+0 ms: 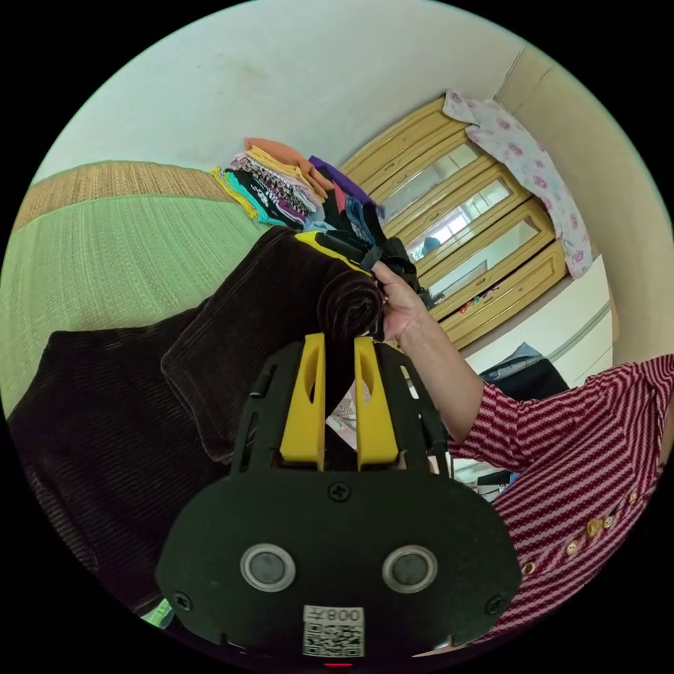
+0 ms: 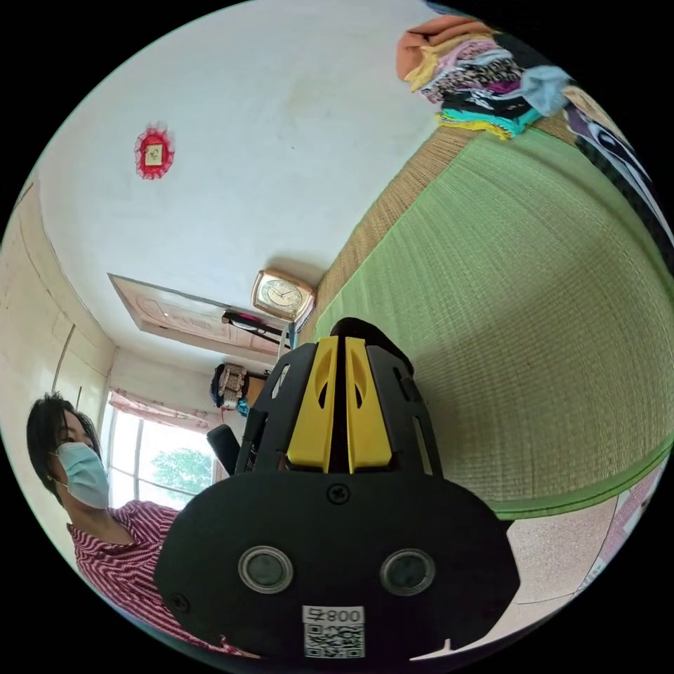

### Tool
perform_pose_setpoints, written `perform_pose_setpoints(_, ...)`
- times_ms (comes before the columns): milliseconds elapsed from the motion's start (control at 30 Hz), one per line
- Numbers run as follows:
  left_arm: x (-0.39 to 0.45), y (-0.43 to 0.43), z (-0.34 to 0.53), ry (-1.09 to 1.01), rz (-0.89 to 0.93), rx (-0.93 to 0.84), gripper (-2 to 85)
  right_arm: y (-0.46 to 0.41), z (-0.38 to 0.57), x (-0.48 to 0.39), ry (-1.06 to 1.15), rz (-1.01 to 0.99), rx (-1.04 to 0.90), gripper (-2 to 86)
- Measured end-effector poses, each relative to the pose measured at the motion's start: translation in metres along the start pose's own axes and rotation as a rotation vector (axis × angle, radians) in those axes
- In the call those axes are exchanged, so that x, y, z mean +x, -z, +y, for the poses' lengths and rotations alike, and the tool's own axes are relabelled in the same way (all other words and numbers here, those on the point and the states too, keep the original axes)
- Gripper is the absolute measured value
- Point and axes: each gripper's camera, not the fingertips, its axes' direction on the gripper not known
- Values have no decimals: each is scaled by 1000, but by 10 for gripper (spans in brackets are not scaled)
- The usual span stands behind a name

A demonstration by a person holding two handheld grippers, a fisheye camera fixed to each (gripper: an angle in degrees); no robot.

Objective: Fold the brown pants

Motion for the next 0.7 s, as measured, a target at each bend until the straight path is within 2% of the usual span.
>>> perform_pose_setpoints(367,-117,110,55,87,64,282,69,-140,-6,-179,195,14,-48,14)
perform_pose_setpoints(700,-241,191,139,302,88,540,70,-354,12,-308,288,50,-264,13)
